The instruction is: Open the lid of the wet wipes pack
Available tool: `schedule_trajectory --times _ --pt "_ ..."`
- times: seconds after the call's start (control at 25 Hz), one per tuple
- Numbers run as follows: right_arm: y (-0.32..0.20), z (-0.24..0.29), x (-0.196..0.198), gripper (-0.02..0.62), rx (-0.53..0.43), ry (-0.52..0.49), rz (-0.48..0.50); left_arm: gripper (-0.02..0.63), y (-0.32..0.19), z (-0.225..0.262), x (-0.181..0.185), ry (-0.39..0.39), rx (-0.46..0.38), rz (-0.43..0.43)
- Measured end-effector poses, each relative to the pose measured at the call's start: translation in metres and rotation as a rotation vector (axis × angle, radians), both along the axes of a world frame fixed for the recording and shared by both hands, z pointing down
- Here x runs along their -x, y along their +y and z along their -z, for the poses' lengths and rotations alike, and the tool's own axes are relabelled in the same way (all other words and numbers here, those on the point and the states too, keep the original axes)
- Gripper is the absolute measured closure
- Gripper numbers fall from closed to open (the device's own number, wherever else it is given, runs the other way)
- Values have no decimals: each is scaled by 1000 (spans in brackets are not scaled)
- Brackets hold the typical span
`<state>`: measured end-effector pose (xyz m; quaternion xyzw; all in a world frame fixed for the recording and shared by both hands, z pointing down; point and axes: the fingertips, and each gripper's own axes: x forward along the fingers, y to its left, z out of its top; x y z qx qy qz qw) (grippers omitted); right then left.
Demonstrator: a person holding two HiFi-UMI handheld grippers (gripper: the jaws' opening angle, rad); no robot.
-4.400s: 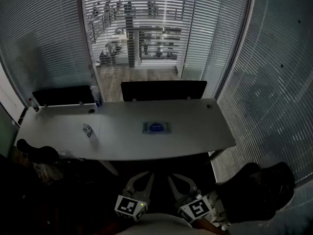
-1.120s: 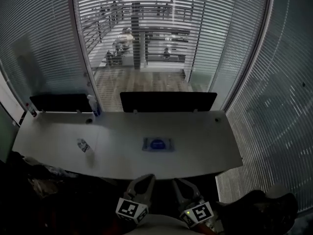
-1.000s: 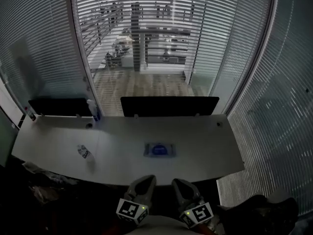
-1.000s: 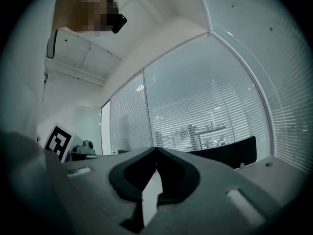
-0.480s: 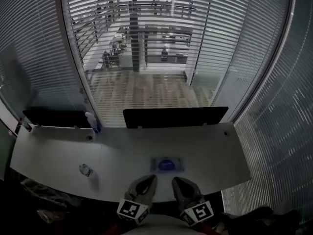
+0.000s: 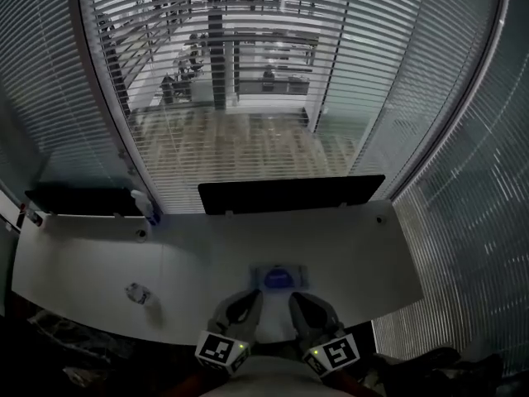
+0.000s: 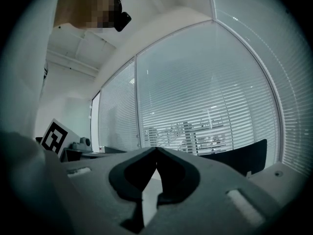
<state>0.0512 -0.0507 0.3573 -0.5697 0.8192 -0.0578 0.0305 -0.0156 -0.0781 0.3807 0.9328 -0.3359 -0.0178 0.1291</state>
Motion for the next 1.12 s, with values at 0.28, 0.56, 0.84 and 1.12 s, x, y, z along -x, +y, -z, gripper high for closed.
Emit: schedule_trajectory --times 0.28,0.56,0.84,1.12 --pt "-14 -3 -17 595 -1 0 28 603 -9 -6 -15 -22 5 30" --pt "-32 -1 -44 595 -29 32 70 603 -23 -9 -42 -43 10 65" --pt "-42 -3 -75 595 -21 22 69 603 -31 -8 -72 -58 -8 53" --pt "-50 -4 -72 595 -20 40 93 603 -40 -11 -75 -61 4 49"
